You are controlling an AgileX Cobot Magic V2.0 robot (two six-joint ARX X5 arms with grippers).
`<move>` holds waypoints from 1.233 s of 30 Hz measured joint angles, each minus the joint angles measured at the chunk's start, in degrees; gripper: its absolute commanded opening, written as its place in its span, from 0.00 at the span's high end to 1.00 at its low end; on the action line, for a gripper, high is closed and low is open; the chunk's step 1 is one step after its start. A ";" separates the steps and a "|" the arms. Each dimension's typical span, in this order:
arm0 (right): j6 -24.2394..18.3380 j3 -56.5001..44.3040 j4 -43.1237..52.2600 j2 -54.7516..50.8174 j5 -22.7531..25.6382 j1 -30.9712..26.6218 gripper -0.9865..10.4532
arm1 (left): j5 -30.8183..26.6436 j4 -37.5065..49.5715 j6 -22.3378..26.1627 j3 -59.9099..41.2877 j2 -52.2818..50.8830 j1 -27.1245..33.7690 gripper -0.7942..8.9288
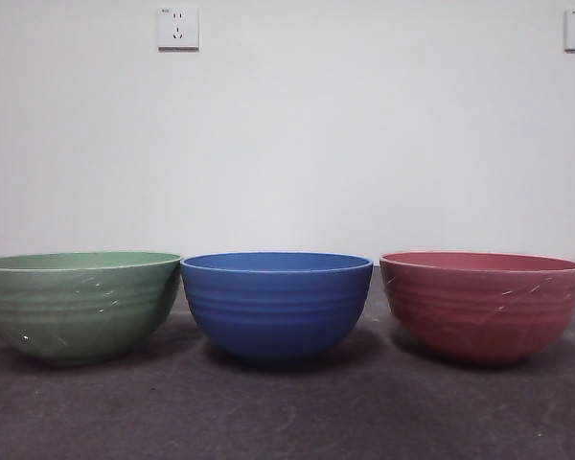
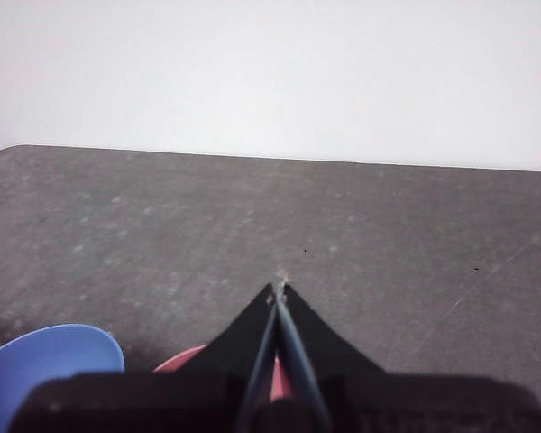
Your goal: Pick up the green bowl on the top,put the green bowl on the left,pick up the red bowl in the middle,put the red bowl on the right
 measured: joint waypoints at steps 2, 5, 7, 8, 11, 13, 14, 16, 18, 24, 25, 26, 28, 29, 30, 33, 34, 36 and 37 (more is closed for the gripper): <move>0.02 0.00 -0.04 0.00 0.00 0.00 0.91 | -1.29 -1.25 1.27 -0.07 -1.97 0.81 0.92; 0.02 0.00 -0.07 0.00 0.00 0.00 0.91 | -1.18 1.14 2.21 -1.55 -6.56 4.68 0.92; 0.00 0.00 -0.09 0.00 0.00 0.00 0.91 | -1.11 5.03 2.19 -4.35 -10.80 8.24 0.92; 0.02 0.00 -0.15 0.00 0.00 0.00 0.91 | -1.14 7.26 2.19 -6.19 -12.07 9.44 0.92; 0.02 0.00 -0.74 0.00 0.00 0.00 0.91 | -1.22 14.62 2.19 -14.60 -15.21 11.76 0.92; 0.00 0.00 -1.16 0.00 0.00 0.00 0.91 | -1.05 19.39 2.10 -21.31 -17.05 12.35 0.92; 0.02 0.00 -1.49 0.00 0.00 0.00 0.91 | -1.01 21.24 1.97 -24.06 -17.70 12.41 0.92; 0.02 0.00 -2.25 0.02 0.00 0.00 0.91 | -0.85 24.52 1.44 -29.94 -18.93 12.41 0.92; 0.02 0.00 -2.60 0.17 0.00 0.00 0.91 | -0.76 26.60 0.57 -34.51 -19.71 12.44 0.92; 0.02 0.00 -2.71 0.22 0.00 0.00 0.91 | 0.13 29.22 -2.21 -40.33 -22.05 12.48 0.92; 0.02 0.00 -2.86 0.22 0.00 0.00 0.91 | 0.31 29.94 -2.43 -40.37 -22.16 12.57 0.92; 0.02 0.00 -2.97 0.22 0.00 0.00 0.91 | 0.26 29.88 -2.49 -40.37 -22.18 12.61 0.92; 0.02 0.00 -3.26 0.22 0.00 0.00 0.91 | 0.28 29.29 -2.62 -40.44 -22.18 12.74 0.92; 0.02 0.00 -3.32 0.22 0.00 0.00 0.91 | 0.28 29.29 -2.64 -40.44 -22.18 12.74 0.92; 0.02 0.00 -3.48 0.22 0.00 0.00 0.91 | 0.28 29.29 -2.64 -40.44 -22.21 12.74 0.92; 0.02 0.00 -3.80 0.22 0.00 0.00 0.91 | 0.28 29.29 -2.64 -40.44 -22.21 12.74 0.92; 0.02 0.00 -3.98 0.22 0.00 0.00 0.91 | 0.28 29.29 -2.64 -40.44 -22.18 12.74 0.92; 0.02 0.00 -4.26 0.22 0.00 0.00 0.91 | 0.28 29.29 -2.64 -40.44 -22.21 12.74 0.92; 0.02 0.00 -4.42 0.22 0.00 0.00 0.91 | 0.28 29.29 -2.64 -40.44 -22.21 12.74 0.92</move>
